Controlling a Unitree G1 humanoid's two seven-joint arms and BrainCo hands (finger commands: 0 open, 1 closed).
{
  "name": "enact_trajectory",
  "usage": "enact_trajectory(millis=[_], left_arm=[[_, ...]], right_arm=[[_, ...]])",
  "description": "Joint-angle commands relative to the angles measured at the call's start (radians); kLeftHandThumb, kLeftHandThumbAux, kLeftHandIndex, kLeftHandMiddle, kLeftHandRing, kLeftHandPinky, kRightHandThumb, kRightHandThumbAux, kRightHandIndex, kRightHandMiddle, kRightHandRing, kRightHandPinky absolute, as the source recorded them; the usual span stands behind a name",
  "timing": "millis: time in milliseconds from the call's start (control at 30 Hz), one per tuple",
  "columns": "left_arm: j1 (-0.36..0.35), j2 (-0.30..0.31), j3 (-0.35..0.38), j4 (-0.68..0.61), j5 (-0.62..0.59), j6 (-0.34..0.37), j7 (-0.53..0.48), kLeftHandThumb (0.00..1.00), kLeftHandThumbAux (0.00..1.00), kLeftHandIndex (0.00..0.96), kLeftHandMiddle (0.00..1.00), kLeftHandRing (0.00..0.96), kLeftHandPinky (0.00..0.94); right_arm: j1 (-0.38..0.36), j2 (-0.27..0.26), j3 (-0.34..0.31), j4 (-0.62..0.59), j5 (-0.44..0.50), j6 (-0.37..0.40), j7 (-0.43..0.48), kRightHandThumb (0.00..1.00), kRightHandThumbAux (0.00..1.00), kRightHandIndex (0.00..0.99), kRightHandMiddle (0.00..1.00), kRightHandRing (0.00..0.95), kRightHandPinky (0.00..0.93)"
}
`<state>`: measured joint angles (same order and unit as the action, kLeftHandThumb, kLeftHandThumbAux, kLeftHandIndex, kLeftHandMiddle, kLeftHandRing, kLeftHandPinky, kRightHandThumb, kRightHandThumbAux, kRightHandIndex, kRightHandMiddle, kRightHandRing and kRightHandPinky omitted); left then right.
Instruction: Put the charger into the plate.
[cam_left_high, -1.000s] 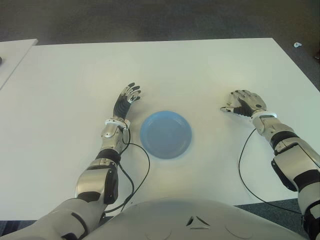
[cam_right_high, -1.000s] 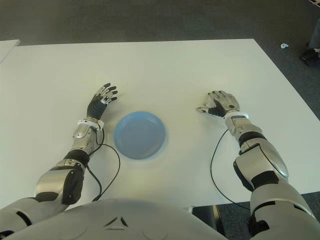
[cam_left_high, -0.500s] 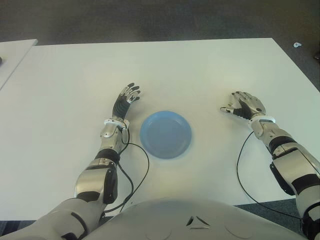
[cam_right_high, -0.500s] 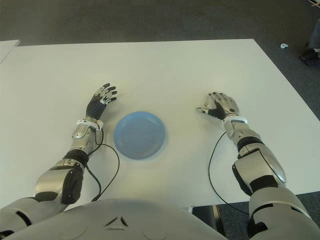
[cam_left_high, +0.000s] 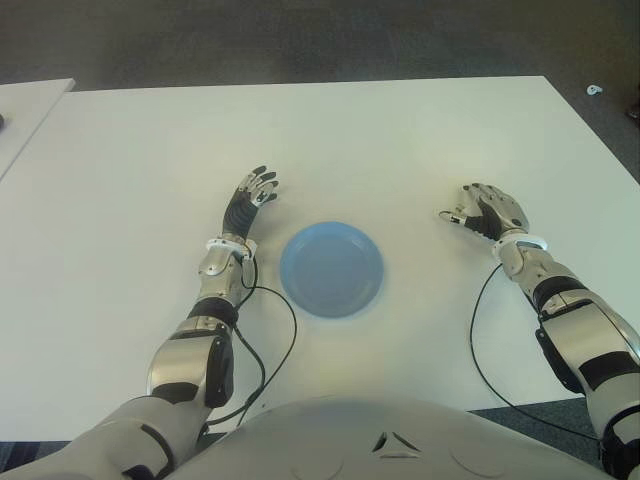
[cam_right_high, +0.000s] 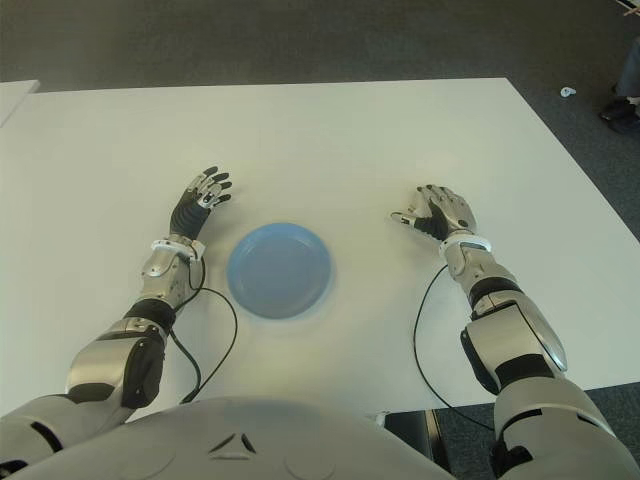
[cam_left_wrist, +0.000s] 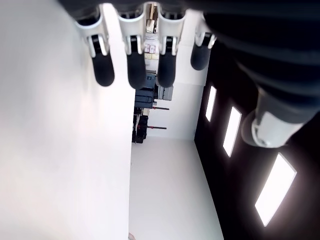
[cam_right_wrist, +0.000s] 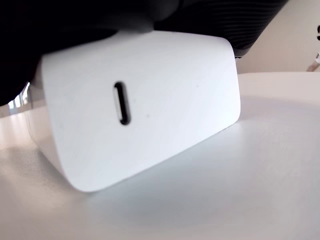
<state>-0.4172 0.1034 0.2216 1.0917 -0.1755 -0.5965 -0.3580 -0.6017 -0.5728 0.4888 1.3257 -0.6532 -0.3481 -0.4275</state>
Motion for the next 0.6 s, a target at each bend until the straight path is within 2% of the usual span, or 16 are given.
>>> enact_trajectory(millis=[33,333,367,400,500,533,567,600], left_arm=[[0.014,0.006,0.004,0.022,-0.004,0.02,-0.019,0.023,0.502,0.145,0.193,0.198,0.223],[0.015,0.005,0.006,0.027,-0.003,0.009,-0.018,0.019,0.494,0.144,0.192,0.199,0.227],[0.015,0.005,0.005,0.028,-0.001,0.008,-0.015,0.019,0.493,0.143,0.192,0.2,0.227],[0.015,0.005,0.005,0.028,0.0,0.007,-0.013,0.018,0.494,0.142,0.195,0.2,0.226],[0.016,0.005,0.002,0.028,0.003,0.006,-0.011,0.018,0.495,0.14,0.198,0.201,0.226],[0.016,0.004,0.002,0.028,0.003,0.006,-0.011,0.018,0.497,0.14,0.2,0.202,0.227],[0.016,0.005,0.002,0.027,0.003,0.006,-0.012,0.019,0.497,0.14,0.201,0.202,0.227],[0.017,0.004,0.001,0.027,0.004,0.006,-0.012,0.02,0.498,0.141,0.202,0.204,0.229]], right_arm=[[0.071,0.048,0.006,0.024,-0.001,-0.01,0.056,0.372,0.162,0.0,0.0,0.0,0.0],[0.078,0.055,-0.001,0.025,0.008,-0.015,0.06,0.378,0.163,0.0,0.0,0.0,0.0],[0.078,0.057,-0.005,0.025,0.013,-0.016,0.064,0.38,0.168,0.0,0.0,0.005,0.04],[0.078,0.058,-0.008,0.025,0.016,-0.017,0.067,0.388,0.181,0.0,0.032,0.071,0.151],[0.076,0.061,-0.014,0.027,0.022,-0.011,0.074,0.42,0.224,0.041,0.15,0.237,0.372],[0.075,0.061,-0.015,0.027,0.023,-0.009,0.075,0.46,0.265,0.124,0.247,0.327,0.456],[0.075,0.062,-0.015,0.027,0.022,-0.003,0.07,0.474,0.279,0.155,0.282,0.359,0.486],[0.075,0.062,-0.015,0.027,0.021,0.002,0.067,0.546,0.326,0.261,0.397,0.457,0.564]])
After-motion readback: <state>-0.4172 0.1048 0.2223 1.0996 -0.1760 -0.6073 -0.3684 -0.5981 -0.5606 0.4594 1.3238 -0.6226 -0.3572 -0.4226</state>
